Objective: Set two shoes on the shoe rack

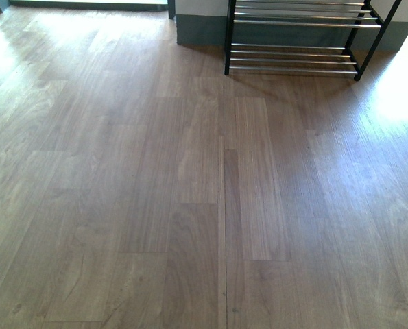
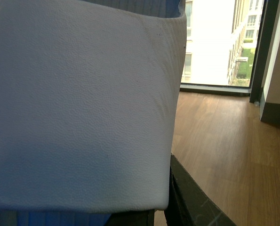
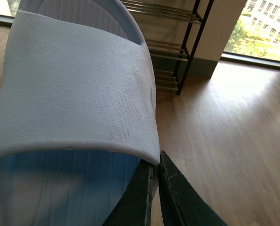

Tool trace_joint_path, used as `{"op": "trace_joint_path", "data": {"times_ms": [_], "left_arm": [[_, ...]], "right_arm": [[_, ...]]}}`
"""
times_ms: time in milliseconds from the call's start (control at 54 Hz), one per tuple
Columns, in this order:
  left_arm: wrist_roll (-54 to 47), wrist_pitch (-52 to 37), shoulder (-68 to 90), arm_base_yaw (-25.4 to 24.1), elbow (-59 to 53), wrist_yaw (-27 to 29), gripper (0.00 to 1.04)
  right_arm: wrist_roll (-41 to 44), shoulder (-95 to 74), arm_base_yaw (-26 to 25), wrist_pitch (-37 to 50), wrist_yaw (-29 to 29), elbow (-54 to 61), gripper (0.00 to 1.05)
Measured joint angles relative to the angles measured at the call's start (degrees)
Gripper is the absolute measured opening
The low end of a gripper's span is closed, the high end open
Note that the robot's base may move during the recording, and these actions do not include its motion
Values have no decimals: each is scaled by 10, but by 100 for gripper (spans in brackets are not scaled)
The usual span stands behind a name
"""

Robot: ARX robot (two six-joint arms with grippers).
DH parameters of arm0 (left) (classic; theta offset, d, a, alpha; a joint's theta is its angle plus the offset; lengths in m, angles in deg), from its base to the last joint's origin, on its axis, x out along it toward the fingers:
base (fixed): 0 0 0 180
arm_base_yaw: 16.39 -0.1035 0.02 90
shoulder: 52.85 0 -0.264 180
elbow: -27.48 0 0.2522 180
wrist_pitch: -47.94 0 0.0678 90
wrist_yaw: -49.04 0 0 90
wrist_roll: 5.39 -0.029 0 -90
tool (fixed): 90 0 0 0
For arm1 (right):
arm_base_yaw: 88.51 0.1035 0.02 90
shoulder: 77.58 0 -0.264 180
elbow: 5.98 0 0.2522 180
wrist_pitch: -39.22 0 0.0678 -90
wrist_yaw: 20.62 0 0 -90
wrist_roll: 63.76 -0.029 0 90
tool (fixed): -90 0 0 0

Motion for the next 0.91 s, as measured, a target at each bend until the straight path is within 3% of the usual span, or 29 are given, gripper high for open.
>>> {"op": "trace_joint_path", "data": {"times_ms": [907], "left_arm": [[0, 0, 0, 0, 0, 0, 2]], "right_arm": [[0, 1, 0, 0, 0, 0, 1]]}}
